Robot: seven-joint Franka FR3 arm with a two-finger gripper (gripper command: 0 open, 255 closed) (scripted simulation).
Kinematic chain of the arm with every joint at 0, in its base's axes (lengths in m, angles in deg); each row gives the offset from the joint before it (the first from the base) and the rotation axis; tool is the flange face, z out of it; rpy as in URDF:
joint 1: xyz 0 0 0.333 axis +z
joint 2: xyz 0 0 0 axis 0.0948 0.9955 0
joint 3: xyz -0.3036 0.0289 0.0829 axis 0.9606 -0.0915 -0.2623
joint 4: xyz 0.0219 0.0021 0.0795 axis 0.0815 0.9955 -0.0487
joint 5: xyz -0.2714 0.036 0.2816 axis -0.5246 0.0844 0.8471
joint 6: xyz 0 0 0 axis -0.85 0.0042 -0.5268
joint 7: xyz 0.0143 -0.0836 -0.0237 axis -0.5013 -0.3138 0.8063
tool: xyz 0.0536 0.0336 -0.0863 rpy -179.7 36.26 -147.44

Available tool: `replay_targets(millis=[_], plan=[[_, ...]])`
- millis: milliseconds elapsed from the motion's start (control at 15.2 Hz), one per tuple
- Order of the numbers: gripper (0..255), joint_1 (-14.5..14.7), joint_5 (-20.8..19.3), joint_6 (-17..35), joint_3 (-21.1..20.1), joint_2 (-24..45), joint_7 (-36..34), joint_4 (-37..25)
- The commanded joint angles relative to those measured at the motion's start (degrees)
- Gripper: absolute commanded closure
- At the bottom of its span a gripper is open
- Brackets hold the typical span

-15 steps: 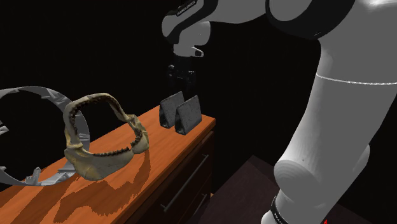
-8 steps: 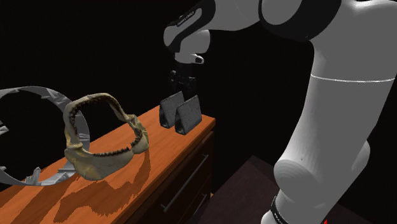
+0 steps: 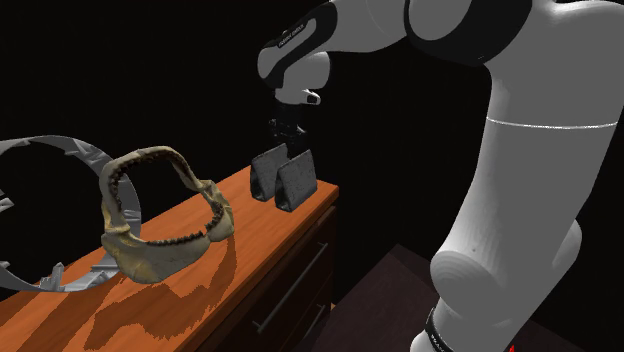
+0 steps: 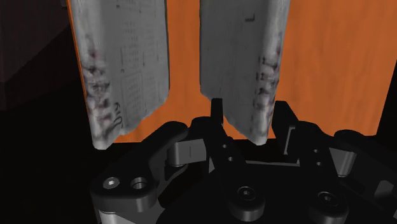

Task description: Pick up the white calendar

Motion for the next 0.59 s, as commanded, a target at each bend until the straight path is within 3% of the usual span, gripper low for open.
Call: replay_targets(millis=[0,528], plan=[[255,0.0,0.0,0.0,0.0,0.0,0.0,0.0],[255,-0.1,-0.1,-2.8,0.0,-1.0,-0.3,-1.8]])
